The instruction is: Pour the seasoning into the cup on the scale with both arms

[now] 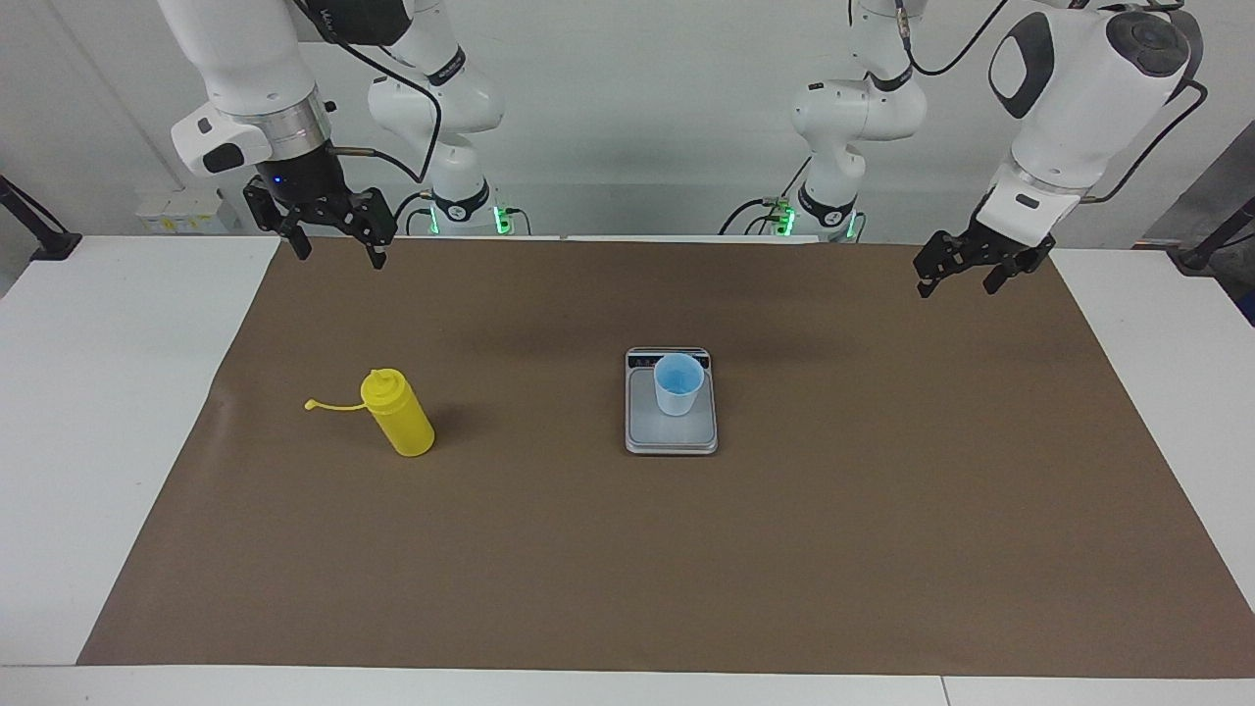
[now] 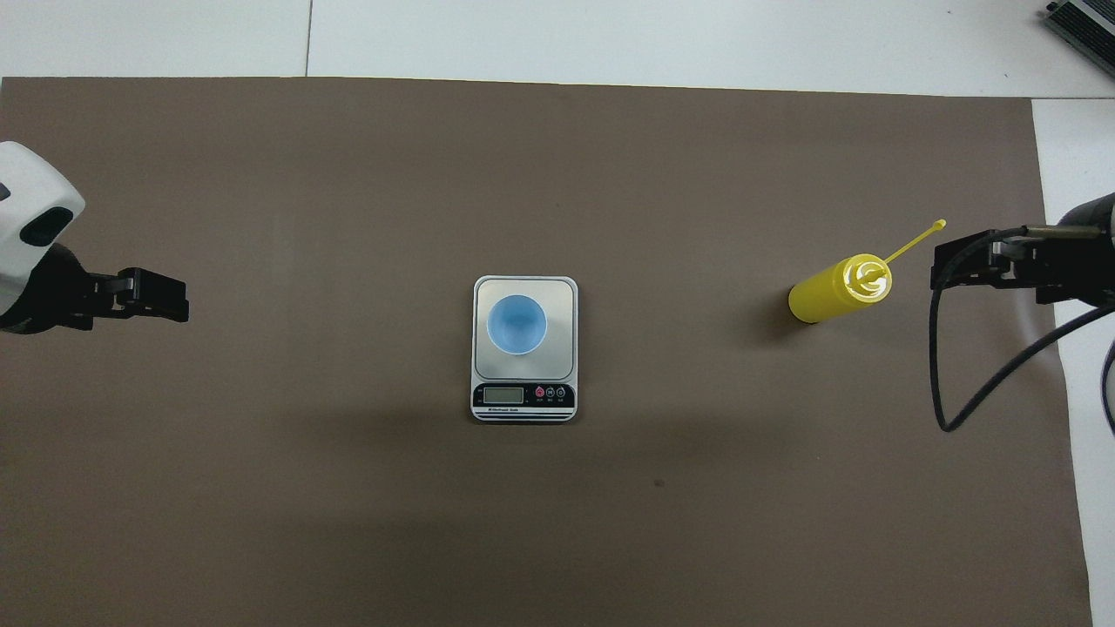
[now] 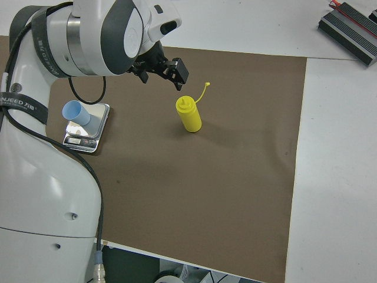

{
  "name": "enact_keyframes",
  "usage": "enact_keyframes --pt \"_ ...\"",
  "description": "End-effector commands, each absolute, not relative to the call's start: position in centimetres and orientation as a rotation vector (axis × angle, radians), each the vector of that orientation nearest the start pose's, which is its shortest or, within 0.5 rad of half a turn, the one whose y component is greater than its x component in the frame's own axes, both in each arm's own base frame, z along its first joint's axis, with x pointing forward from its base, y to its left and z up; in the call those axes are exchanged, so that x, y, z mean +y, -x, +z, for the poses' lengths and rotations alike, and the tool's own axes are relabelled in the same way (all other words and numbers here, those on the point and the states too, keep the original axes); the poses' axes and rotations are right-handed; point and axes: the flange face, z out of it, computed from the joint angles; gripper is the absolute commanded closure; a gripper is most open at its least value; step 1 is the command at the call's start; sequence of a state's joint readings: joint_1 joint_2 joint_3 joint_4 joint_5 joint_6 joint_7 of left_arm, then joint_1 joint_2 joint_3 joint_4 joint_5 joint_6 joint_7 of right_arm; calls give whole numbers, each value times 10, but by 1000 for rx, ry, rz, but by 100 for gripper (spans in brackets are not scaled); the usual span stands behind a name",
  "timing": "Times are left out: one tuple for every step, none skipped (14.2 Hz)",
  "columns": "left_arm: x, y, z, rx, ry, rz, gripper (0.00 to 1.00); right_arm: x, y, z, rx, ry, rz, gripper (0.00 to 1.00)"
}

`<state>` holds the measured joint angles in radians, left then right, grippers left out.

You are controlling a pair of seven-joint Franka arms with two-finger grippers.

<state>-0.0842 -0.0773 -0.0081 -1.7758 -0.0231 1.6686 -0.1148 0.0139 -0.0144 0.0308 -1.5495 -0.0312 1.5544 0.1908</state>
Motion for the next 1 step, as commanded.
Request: enact_keyframes --pt "-49 -528 582 -31 3165 65 0 19 -546 636 245 3167 -14 0"
